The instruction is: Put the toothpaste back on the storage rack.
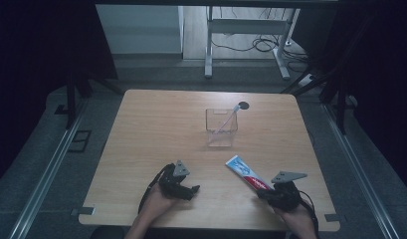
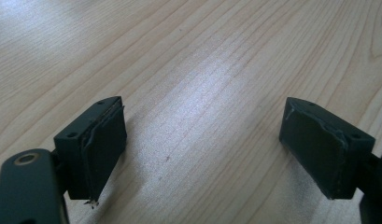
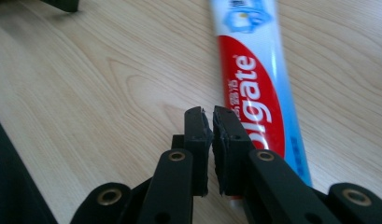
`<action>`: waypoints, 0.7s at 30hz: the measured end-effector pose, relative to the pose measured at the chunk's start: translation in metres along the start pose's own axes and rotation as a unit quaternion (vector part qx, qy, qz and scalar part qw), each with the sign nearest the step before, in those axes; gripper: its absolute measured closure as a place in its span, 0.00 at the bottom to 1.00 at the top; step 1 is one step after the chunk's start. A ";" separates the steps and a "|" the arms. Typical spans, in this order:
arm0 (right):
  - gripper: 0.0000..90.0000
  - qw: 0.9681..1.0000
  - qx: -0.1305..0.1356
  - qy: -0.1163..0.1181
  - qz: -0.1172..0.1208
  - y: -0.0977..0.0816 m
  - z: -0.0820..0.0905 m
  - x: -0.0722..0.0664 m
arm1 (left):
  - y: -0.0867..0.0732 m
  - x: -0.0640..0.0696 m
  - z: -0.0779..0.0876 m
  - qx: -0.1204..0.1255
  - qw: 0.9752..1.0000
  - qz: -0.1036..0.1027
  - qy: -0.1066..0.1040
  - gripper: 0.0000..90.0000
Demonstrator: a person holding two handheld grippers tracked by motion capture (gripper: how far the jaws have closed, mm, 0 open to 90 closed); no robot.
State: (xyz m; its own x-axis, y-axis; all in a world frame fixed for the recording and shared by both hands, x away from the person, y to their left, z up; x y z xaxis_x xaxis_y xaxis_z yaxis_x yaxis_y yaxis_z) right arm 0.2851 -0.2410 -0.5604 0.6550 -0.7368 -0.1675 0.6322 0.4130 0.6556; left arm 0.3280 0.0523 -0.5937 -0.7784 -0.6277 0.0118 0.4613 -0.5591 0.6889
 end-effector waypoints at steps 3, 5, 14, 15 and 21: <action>0.89 1.000 -0.002 -0.001 -0.003 -0.001 0.002 0.003 | 0.000 0.000 0.000 0.000 1.000 0.000 0.000 0.17; 0.85 1.000 -0.001 0.002 -0.003 -0.001 0.002 0.002 | 0.000 0.000 0.000 0.000 1.000 0.000 0.000 0.17; 0.51 0.999 0.006 0.017 0.030 0.010 0.010 -0.004 | 0.000 0.000 0.000 0.000 1.000 0.000 0.000 0.17; 0.47 0.999 0.007 0.020 0.033 0.011 0.011 -0.005 | 0.000 0.000 0.000 0.000 1.000 0.000 0.000 0.17; 0.31 0.999 -0.010 0.010 0.049 0.019 0.015 -0.003 | 0.000 0.000 0.000 0.000 1.000 -0.002 0.000 0.17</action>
Point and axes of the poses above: each handheld gripper's, and its own axes: z roughly backward along the jaws, y roughly out of its top, x roughly to its right, the point moved 7 cm from there along -z, roughly forward along the jaws, and after that the axes turned 1 degree about -z, right-handed, at the moved point
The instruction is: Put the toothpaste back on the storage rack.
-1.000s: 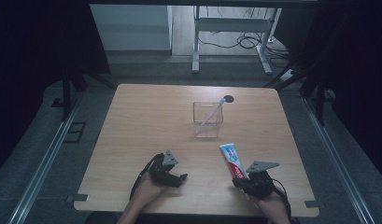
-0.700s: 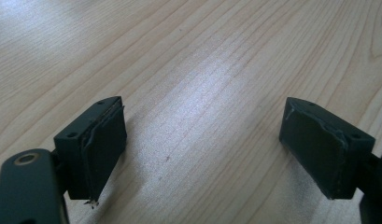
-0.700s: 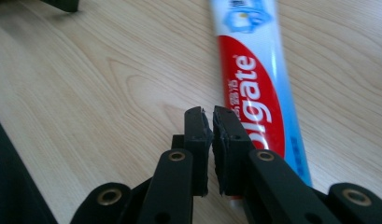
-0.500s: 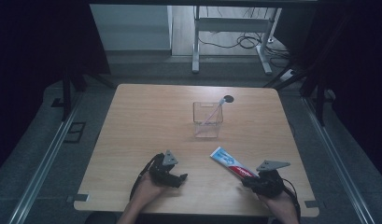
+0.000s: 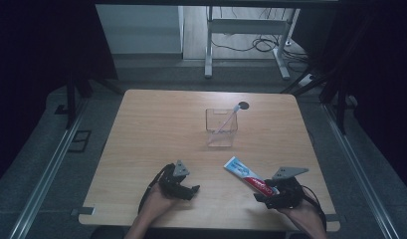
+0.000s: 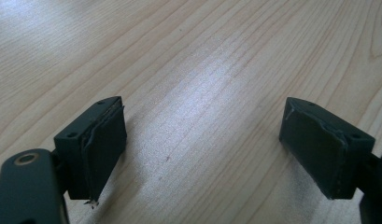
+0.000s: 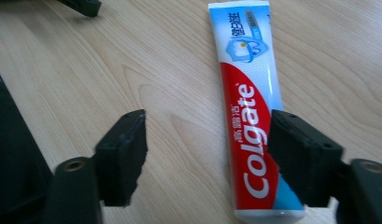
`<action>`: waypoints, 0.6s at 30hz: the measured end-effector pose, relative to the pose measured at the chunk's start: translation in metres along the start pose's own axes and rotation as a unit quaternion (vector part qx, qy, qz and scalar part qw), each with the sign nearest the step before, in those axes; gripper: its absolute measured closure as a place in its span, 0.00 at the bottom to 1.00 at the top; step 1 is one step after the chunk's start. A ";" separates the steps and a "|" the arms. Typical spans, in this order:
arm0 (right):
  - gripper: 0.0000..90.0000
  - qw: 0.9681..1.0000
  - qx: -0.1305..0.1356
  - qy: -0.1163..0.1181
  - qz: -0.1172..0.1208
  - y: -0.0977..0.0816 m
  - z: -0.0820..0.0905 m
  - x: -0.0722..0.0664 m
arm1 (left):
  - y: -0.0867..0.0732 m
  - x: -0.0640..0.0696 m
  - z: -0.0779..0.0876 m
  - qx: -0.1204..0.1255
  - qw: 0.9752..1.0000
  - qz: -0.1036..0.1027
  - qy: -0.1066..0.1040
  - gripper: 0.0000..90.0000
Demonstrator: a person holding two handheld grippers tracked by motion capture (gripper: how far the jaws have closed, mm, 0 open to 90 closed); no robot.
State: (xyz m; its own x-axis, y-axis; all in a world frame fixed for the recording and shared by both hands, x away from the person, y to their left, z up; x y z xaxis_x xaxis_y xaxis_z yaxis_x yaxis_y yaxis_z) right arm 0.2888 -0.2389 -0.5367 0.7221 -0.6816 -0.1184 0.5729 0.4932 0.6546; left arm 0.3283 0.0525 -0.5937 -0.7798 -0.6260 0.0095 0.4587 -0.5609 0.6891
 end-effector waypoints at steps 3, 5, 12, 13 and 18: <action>0.26 1.000 -0.011 -0.010 0.008 0.002 0.000 0.003 | 0.000 0.000 0.000 0.000 1.000 0.000 0.000 0.17; 0.24 1.000 -0.014 -0.018 0.017 0.004 0.000 0.005 | 0.000 0.000 0.000 -0.001 1.000 -0.001 0.000 0.17; 0.18 0.999 -0.038 -0.022 0.020 0.005 -0.007 0.011 | 0.000 0.000 0.000 -0.001 1.000 -0.001 0.000 0.17; 0.19 0.999 -0.043 -0.018 0.018 0.005 -0.009 0.011 | 0.000 0.000 0.000 -0.001 1.000 -0.002 0.000 0.17; 0.21 0.997 -0.077 -0.005 0.004 0.006 -0.016 0.010 | 0.000 0.000 0.000 -0.001 1.000 -0.002 0.000 0.17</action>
Point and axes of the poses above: each handheld gripper's, and its own axes: z roughly backward along the jaws, y roughly out of its top, x roughly to its right, the point moved 7 cm from there along -z, roughly forward along the jaws, and after that the axes turned 1 degree about -z, right-handed, at the moved point
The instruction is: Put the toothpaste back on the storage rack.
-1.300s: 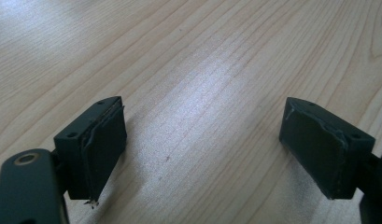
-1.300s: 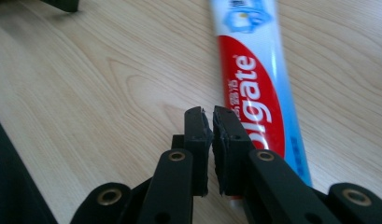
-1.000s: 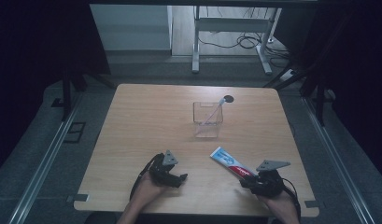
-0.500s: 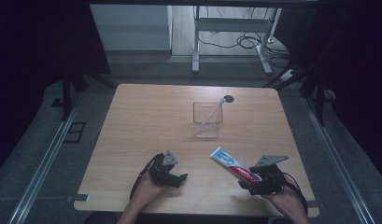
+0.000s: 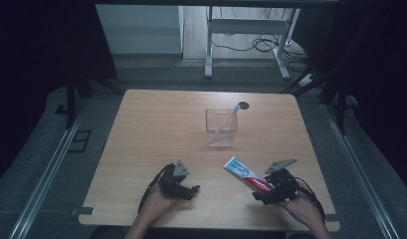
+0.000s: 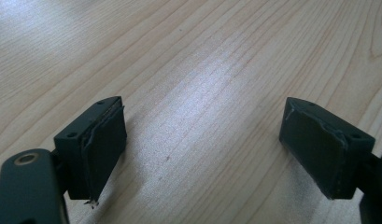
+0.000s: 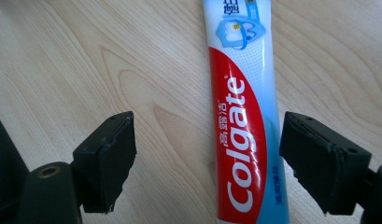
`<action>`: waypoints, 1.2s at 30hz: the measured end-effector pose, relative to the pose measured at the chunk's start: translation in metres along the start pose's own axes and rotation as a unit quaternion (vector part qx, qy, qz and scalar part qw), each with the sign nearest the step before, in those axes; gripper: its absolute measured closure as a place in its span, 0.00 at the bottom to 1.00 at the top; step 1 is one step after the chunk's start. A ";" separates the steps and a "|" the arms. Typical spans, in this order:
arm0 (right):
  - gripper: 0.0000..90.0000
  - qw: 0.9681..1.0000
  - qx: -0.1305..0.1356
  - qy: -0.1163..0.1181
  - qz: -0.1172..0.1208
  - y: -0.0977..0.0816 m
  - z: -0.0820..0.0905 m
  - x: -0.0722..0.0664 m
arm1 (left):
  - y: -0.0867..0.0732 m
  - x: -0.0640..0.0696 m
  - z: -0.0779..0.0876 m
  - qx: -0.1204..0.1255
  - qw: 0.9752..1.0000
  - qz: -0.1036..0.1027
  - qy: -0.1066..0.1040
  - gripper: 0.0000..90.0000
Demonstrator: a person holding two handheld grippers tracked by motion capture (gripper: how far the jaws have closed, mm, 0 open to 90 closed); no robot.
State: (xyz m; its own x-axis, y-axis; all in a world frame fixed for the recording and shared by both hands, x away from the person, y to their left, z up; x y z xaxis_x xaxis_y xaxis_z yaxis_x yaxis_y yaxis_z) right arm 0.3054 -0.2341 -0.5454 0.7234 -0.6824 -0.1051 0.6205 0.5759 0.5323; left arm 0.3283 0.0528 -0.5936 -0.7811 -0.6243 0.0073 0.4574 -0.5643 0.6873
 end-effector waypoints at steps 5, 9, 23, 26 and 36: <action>0.18 1.000 -0.022 0.002 0.000 0.003 -0.007 0.001 | 0.000 0.000 0.000 0.000 1.000 0.000 0.000 0.17; 0.28 0.999 -0.037 -0.027 0.005 0.006 -0.012 0.003 | 0.000 0.000 0.000 0.000 1.000 0.000 0.000 0.17; 0.52 0.992 -0.094 -0.079 0.038 0.011 -0.028 0.011 | 0.000 0.000 0.000 0.000 1.000 0.000 0.000 0.17; 0.60 0.990 -0.104 -0.083 0.038 0.012 -0.028 0.013 | 0.000 0.000 0.000 0.000 1.000 0.000 0.000 0.17; 0.77 0.992 -0.101 -0.069 0.017 0.015 -0.022 0.015 | 0.000 0.000 0.000 0.000 1.000 0.000 0.000 0.17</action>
Point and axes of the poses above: each handheld gripper's, and its own axes: z roughly backward along the jaws, y roughly out of its top, x roughly to its right, the point moved 7 cm from there along -z, roughly forward along the jaws, and after that the axes turned 1 degree about -z, right-handed, at the moved point
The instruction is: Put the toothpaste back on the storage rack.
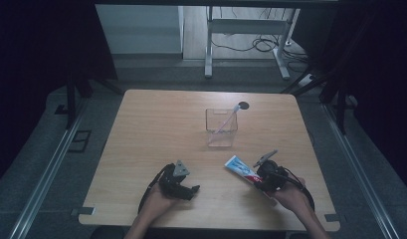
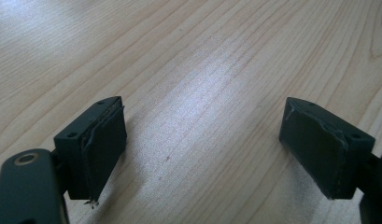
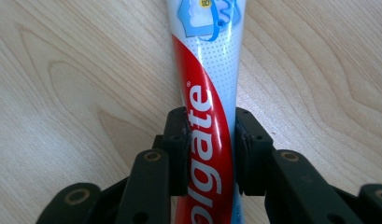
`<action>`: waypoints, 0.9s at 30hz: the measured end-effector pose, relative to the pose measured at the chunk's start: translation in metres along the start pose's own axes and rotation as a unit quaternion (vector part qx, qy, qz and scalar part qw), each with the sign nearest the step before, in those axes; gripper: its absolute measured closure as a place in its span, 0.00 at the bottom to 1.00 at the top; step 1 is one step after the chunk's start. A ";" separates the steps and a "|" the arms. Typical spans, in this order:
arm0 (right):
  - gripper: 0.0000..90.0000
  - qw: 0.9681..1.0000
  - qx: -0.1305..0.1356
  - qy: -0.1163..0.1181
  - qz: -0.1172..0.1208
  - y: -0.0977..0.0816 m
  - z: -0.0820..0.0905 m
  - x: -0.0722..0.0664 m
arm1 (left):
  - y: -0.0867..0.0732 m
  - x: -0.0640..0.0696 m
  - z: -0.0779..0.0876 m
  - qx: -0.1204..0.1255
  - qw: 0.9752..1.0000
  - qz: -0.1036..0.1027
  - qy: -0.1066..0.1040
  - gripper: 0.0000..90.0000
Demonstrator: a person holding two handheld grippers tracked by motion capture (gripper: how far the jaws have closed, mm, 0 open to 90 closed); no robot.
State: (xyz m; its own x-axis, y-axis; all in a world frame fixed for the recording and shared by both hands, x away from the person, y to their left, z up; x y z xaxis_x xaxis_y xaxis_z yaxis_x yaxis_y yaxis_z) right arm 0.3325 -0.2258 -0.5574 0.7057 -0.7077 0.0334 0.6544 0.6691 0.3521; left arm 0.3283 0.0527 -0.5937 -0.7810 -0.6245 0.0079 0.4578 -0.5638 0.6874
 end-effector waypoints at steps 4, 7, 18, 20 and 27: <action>0.78 1.000 0.013 0.009 -0.006 -0.001 0.001 0.002 | 0.000 0.000 0.000 0.000 1.000 0.000 0.000 0.17; 0.78 1.000 0.020 0.015 -0.011 -0.002 0.001 0.003 | 0.000 0.000 0.000 0.000 1.000 0.000 0.000 0.17; 0.80 0.998 0.051 0.029 -0.028 0.002 0.006 0.003 | 0.000 0.000 0.000 0.000 1.000 -0.001 0.000 0.17; 0.80 0.997 0.057 0.031 -0.030 0.004 0.010 0.003 | 0.000 0.000 0.000 0.000 1.000 -0.001 0.000 0.17; 0.80 0.996 0.077 0.033 -0.033 0.011 0.021 0.006 | 0.000 0.000 0.000 0.000 1.000 -0.003 0.000 0.17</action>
State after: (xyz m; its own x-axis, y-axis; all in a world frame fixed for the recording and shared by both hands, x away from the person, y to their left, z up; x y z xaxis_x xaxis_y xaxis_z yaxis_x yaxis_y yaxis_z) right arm 0.3376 -0.2276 -0.5336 0.6823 -0.7290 -0.0548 0.6540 0.5751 0.4915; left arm 0.3286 0.0530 -0.5936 -0.7829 -0.6221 0.0038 0.4540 -0.5672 0.6871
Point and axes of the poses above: each handheld gripper's, and its own axes: z roughly backward along the jaws, y roughly out of its top, x roughly to its right, the point moved 7 cm from there along -z, roughly forward along the jaws, and after that the axes turned 1 degree about -z, right-handed, at the moved point
